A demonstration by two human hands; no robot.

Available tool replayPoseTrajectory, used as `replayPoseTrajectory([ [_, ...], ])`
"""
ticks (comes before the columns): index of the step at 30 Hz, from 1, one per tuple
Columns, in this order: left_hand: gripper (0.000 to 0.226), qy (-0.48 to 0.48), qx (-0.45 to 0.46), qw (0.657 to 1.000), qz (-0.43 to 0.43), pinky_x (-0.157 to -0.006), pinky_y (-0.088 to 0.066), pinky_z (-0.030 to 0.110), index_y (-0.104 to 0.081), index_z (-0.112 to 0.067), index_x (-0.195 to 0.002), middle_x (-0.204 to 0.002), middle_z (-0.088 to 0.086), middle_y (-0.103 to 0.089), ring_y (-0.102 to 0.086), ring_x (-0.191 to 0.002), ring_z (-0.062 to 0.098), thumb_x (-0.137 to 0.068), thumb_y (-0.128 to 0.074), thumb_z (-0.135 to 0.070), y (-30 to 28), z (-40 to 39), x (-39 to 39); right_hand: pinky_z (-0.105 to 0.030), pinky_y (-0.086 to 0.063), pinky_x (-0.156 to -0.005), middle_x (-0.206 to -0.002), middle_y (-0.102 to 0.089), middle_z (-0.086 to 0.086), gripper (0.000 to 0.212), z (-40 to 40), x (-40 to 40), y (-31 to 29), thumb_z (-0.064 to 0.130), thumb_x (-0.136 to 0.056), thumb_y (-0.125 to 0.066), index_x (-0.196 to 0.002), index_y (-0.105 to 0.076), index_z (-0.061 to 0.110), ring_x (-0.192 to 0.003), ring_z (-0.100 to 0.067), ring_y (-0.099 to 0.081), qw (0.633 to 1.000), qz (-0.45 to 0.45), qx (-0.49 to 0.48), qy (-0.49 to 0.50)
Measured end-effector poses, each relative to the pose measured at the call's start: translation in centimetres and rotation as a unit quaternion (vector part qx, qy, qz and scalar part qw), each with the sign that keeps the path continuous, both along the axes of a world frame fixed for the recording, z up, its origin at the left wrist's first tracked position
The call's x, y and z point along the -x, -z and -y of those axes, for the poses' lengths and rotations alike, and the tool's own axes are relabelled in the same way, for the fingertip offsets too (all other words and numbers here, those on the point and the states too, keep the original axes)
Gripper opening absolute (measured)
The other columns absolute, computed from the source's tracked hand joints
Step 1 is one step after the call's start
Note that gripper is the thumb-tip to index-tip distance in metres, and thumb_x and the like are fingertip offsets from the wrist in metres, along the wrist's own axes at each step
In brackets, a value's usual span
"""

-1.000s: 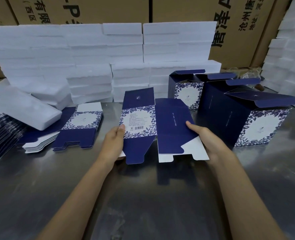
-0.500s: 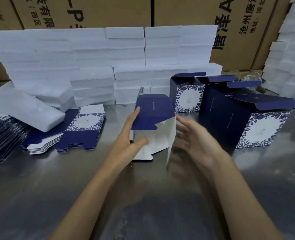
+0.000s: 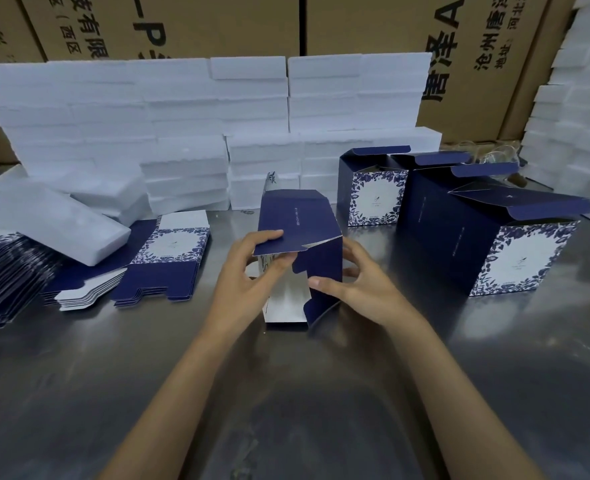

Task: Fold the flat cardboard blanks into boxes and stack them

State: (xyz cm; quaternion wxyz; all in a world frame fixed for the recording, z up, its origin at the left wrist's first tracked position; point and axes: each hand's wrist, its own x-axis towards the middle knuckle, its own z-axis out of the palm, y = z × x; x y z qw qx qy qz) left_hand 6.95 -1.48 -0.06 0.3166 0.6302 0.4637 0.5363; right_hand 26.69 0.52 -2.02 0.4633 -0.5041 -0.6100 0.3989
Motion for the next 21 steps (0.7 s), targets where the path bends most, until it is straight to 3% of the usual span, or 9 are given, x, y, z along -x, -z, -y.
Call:
replayPoseTrajectory([
  [3,0.033,-0.001,-0.014,1.000,-0.018,-0.091,-0.045,0.014,-0.064,-0.039,-0.118,-0.127,-0.018,-0.057,-0.051,-0.111,-0.011,-0.086,-0.070,-0.042,-0.1,0.2,-0.1,-0.008,-0.051,-0.067,-0.114,-0.060,0.022,0.061,-0.2,0.4,0.5,0.032,-0.079,-0.086,-0.128,-0.050,0.036,-0.087,0.008,-0.063,0.998,0.019,-0.026,0.045],
  [6,0.037,0.001,-0.020,0.999,-0.029,-0.093,-0.051,0.027,-0.064,-0.036,-0.118,-0.127,-0.018,-0.054,-0.051,-0.109,-0.010,-0.082,-0.069,-0.046,-0.2,0.3,-0.5,-0.008,-0.050,-0.063,-0.102,-0.063,0.023,0.050,-0.3,1.0,0.7,0.040,-0.081,-0.084,-0.120,-0.053,0.037,-0.080,0.003,-0.066,0.991,0.063,-0.055,0.103],
  [11,0.042,0.003,-0.007,1.000,-0.021,-0.093,-0.053,0.039,-0.064,-0.038,-0.118,-0.128,-0.017,-0.053,-0.053,-0.109,-0.004,-0.078,-0.067,-0.052,-0.4,0.5,-0.6,-0.006,-0.045,-0.059,-0.092,-0.067,0.016,0.049,-0.3,1.3,1.2,0.046,-0.083,-0.079,-0.124,-0.057,0.032,-0.077,-0.002,-0.065,0.975,0.118,-0.108,0.153],
  [13,0.037,-0.002,-0.014,1.000,-0.027,-0.095,-0.052,0.034,-0.064,-0.038,-0.118,-0.128,-0.017,-0.053,-0.053,-0.109,-0.005,-0.083,-0.070,-0.045,-0.5,0.5,-0.6,-0.006,-0.043,-0.056,-0.092,-0.068,0.013,0.045,-0.3,1.3,1.3,0.048,-0.086,-0.076,-0.122,-0.058,0.029,-0.071,0.000,-0.062,0.968,0.146,-0.118,0.167],
  [16,0.039,-0.006,-0.018,0.999,-0.028,-0.091,-0.047,0.014,-0.063,-0.041,-0.115,-0.127,-0.015,-0.053,-0.054,-0.103,-0.007,-0.078,-0.071,-0.050,-0.5,0.4,-0.4,-0.006,-0.042,-0.053,-0.098,-0.070,0.008,0.041,-0.5,1.0,1.1,0.051,-0.089,-0.071,-0.117,-0.060,0.023,-0.067,-0.003,-0.059,0.955,0.192,-0.121,0.190],
  [18,0.036,-0.010,-0.030,0.999,-0.031,-0.091,-0.047,0.014,-0.063,-0.037,-0.115,-0.129,-0.011,-0.052,-0.053,-0.104,-0.010,-0.082,-0.076,-0.035,-0.4,0.3,-0.4,-0.008,-0.041,-0.053,-0.097,-0.068,0.011,0.044,-0.4,0.6,0.8,0.055,-0.086,-0.073,-0.115,-0.059,0.025,-0.072,-0.001,-0.061,0.960,0.196,-0.098,0.173],
  [21,0.039,-0.033,-0.044,0.998,-0.025,-0.099,-0.049,0.032,-0.064,-0.028,-0.113,-0.140,-0.006,-0.044,-0.044,-0.119,-0.016,-0.083,-0.073,-0.005,-0.4,0.0,-0.2,-0.018,-0.040,-0.056,-0.085,-0.066,0.012,0.044,-0.3,-0.2,0.4,0.062,-0.078,-0.078,-0.095,-0.059,0.025,-0.075,-0.002,-0.061,0.958,0.259,-0.032,0.120],
])
